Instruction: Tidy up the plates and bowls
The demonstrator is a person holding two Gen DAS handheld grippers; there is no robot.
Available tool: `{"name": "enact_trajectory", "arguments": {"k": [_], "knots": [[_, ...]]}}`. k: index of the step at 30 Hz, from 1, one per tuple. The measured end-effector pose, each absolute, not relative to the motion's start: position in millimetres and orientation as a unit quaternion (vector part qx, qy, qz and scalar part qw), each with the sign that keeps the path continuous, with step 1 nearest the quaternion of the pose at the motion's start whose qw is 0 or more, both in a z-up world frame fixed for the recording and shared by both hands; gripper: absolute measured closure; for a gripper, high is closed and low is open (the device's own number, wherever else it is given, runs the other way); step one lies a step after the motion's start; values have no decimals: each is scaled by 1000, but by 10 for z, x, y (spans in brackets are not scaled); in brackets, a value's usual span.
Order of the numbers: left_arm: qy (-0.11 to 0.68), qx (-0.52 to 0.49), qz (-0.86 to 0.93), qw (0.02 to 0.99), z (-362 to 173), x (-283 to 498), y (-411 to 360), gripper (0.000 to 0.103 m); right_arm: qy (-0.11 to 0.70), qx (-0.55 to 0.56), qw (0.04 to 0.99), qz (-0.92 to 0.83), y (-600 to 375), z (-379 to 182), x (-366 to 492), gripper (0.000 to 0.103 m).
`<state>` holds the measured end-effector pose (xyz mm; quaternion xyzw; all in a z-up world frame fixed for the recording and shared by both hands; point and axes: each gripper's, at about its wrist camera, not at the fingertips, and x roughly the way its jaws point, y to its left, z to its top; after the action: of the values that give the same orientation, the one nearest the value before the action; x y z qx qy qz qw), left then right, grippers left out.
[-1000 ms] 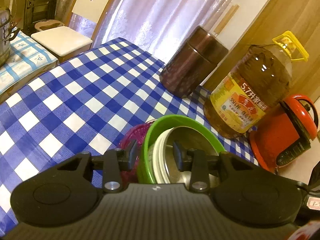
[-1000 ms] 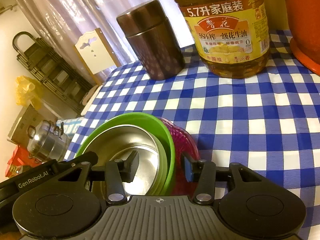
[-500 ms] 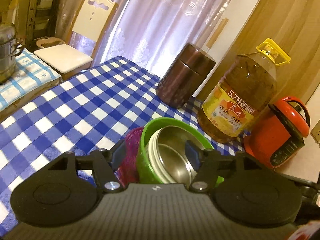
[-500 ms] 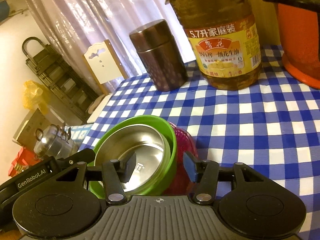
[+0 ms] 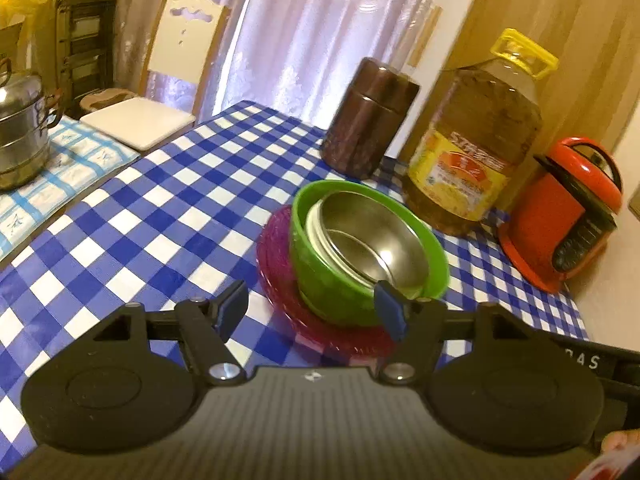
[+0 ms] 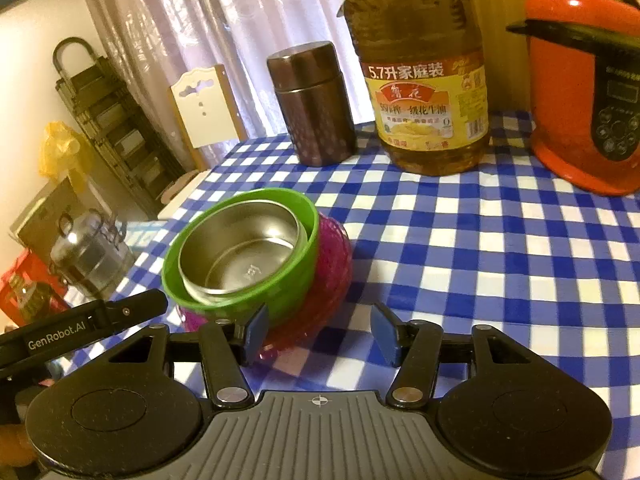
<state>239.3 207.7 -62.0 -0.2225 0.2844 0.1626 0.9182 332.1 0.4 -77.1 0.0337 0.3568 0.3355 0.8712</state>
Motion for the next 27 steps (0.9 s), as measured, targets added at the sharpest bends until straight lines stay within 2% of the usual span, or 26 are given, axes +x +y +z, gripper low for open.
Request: {"name": "enact_trajectory", "arguments": {"k": [11, 27], "knots": [[292, -196, 149, 924, -523, 2162, 1932, 37, 328, -6, 880, 343, -89, -703, 2941, 46], [319, -169, 135, 923, -402, 1548, 1595, 37, 335, 13, 884, 326, -473, -557, 2375, 46]]}}
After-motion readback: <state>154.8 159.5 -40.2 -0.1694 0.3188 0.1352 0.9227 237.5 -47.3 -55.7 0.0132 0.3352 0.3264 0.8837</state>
